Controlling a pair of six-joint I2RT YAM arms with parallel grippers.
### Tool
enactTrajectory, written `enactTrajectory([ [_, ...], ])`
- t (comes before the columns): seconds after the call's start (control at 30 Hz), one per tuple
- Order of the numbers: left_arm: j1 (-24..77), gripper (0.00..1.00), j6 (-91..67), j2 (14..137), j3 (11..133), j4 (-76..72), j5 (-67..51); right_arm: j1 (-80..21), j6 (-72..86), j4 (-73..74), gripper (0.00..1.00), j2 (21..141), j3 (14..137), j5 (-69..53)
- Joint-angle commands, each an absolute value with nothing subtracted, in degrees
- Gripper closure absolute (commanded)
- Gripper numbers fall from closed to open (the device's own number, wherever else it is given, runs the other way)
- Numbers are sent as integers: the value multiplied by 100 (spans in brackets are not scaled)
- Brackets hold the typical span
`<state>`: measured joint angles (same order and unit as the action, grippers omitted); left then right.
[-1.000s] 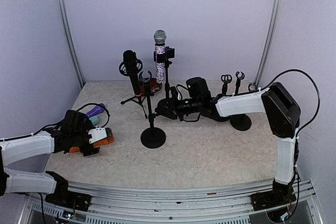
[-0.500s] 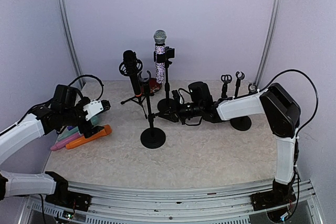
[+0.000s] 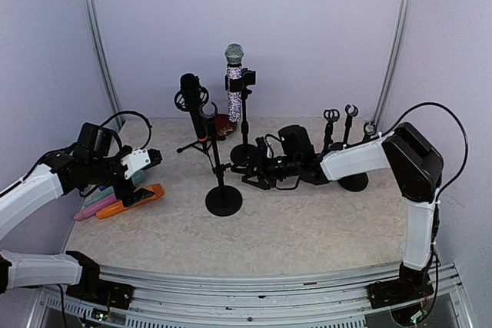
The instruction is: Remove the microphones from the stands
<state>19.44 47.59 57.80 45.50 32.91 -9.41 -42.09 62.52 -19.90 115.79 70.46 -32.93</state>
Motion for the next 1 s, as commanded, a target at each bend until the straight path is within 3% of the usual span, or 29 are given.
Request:
enactTrajectory([
  [0.0,1929,2,4668,5648,4716,3390,-1131,-4175,6732,-2119,34,11370,7234,-3171],
  [0.47,1942,3,4759,5547,4672,3490,-1125,-4188,7236,-2366,37,11281,7292,-3019],
  [0.97,1951,3,4799,5493,4683,3507,-1082,-4313,7001,-1164,43,11840,8338,-2806],
])
